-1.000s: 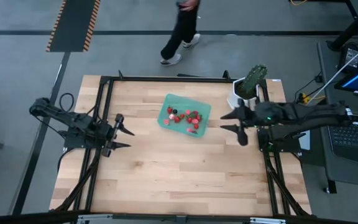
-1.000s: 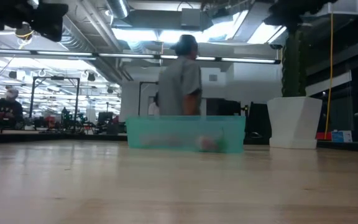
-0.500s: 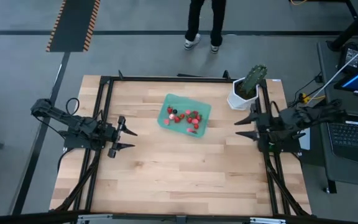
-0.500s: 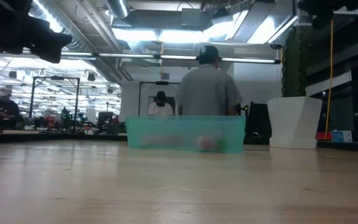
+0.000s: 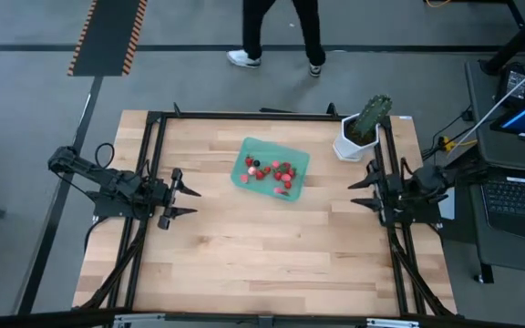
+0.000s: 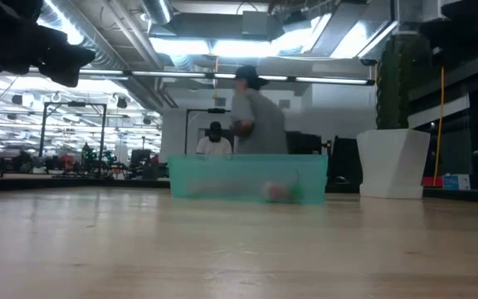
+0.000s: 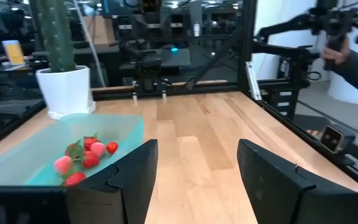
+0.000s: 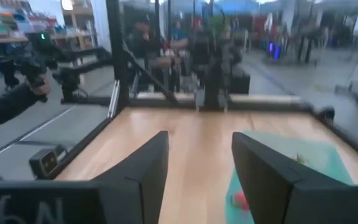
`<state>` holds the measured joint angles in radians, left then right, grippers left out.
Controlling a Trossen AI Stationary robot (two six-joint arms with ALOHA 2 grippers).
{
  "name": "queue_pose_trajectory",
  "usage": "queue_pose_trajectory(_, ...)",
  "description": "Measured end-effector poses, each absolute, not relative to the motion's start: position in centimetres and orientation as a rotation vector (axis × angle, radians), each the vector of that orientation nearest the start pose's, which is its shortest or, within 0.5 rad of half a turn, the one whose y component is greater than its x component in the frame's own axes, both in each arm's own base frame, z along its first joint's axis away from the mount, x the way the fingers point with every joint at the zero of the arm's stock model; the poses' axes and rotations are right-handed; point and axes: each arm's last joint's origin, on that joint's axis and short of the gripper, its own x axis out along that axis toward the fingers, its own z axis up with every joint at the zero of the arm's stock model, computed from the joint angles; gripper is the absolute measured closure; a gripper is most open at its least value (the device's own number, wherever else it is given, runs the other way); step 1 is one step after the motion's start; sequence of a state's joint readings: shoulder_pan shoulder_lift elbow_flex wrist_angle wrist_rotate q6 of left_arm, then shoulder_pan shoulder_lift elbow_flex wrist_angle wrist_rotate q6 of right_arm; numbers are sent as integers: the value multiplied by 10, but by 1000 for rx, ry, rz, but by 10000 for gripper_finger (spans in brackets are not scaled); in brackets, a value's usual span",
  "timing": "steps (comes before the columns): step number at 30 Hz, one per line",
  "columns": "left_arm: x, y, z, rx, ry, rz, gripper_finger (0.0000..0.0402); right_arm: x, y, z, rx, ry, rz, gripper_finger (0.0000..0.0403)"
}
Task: Pick and placing Produce into tupperware
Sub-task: Return to Home Position
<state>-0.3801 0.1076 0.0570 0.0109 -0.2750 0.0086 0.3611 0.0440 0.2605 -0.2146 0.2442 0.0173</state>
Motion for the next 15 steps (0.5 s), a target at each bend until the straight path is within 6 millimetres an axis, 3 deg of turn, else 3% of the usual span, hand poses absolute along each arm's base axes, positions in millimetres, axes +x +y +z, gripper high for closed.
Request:
queue_pose_trajectory(7,99,-30,163,21,42,-78,186,87,24,198,18,-20,68,224)
queue_pose_trajectory(15,98,-30,163,20,39,-72,186,95,27,172,1,-67,64,224)
